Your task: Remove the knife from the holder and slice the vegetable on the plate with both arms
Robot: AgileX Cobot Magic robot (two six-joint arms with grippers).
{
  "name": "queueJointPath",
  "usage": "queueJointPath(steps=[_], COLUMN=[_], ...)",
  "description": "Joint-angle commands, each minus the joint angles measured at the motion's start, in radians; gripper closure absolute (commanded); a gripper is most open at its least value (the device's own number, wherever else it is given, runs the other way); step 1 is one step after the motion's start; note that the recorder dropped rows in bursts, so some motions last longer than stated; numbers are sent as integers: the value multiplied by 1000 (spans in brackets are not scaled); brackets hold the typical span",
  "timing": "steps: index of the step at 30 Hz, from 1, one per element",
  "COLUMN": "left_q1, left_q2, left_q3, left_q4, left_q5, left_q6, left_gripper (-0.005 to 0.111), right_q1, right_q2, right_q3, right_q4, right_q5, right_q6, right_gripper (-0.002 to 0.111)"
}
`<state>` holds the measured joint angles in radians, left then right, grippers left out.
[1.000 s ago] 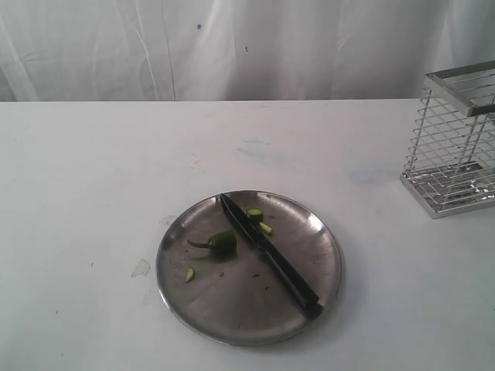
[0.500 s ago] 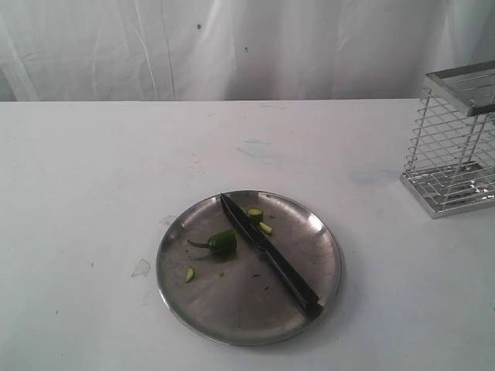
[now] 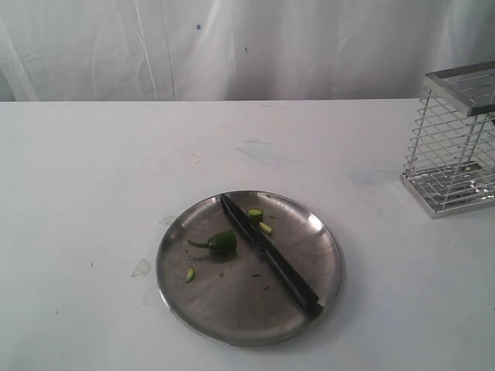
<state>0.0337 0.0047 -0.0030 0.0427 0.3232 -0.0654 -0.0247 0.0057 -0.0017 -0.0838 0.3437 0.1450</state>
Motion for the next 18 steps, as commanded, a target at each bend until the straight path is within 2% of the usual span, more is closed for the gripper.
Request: queueJointPath(steps=[1,18], left_q1=[-6,-6], left_q2=[-5,-5], left_q3=[3,3], left_q4=[-19,-19], left_q5=[25,22], left_q6=[-6,-6], left_gripper=[107,107], right_q1=[-5,-5], right_q2=[-6,-6], right_q3=[2,2], right_q4=[3,3], right_q5=[-1,0], right_q6=[-11,9], right_gripper=[108,108])
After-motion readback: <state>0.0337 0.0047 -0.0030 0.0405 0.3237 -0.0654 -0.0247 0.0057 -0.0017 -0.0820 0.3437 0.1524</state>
